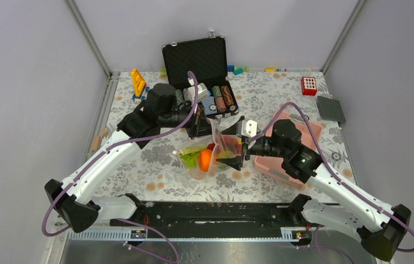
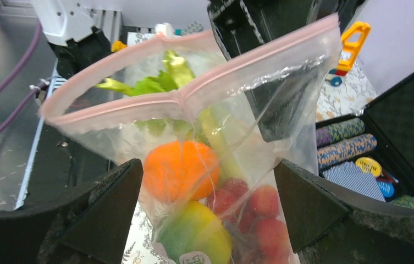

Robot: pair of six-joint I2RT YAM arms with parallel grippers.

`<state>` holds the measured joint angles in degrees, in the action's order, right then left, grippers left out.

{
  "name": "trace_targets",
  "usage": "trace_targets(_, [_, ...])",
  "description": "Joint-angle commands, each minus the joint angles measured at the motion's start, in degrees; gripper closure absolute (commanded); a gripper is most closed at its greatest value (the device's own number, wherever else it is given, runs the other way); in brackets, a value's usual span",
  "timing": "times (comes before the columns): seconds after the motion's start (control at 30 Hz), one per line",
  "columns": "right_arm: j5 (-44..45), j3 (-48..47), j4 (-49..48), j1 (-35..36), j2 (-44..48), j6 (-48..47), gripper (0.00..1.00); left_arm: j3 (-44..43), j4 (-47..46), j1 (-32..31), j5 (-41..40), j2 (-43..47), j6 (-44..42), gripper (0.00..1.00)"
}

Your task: Place the food in the zip-top bag and seal the zipper

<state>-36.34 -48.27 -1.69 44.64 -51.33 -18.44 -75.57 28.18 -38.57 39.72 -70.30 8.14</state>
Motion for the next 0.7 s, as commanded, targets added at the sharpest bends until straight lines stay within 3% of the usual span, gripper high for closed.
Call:
trace_targets(0.0, [5.43, 2.74, -6.9, 0.92, -0.8, 2.24, 0.04, -0.29, -6.78, -0.1, -2.56, 0.08, 4.82, 1.0])
trace_targets(0.2, [7.29, 4.33, -9.92, 1.32, -0.32, 1.6, 0.07, -0.61, -4.92, -0.18, -4.22, -1.07, 6.02, 1.0])
trace_targets(0.4, [3.91, 4.33, -12.96, 1.32, -2.02, 3.3, 0.17, -0.44, -3.68, -0.21, -5.36, -1.07, 6.45, 1.0])
trace_targets(0.57, [3.01, 4.48, -14.71, 1.32, -3.53, 5.21, 0.41, 0.01, -3.57, -0.35, -5.61, -1.02, 6.88, 1.0])
trace_targets(0.67, [2.28, 4.42, -14.27, 1.33, -4.2, 6.11, 0.64, -0.1, -3.53, -0.5, -5.69, -1.25, 7.72, 1.0])
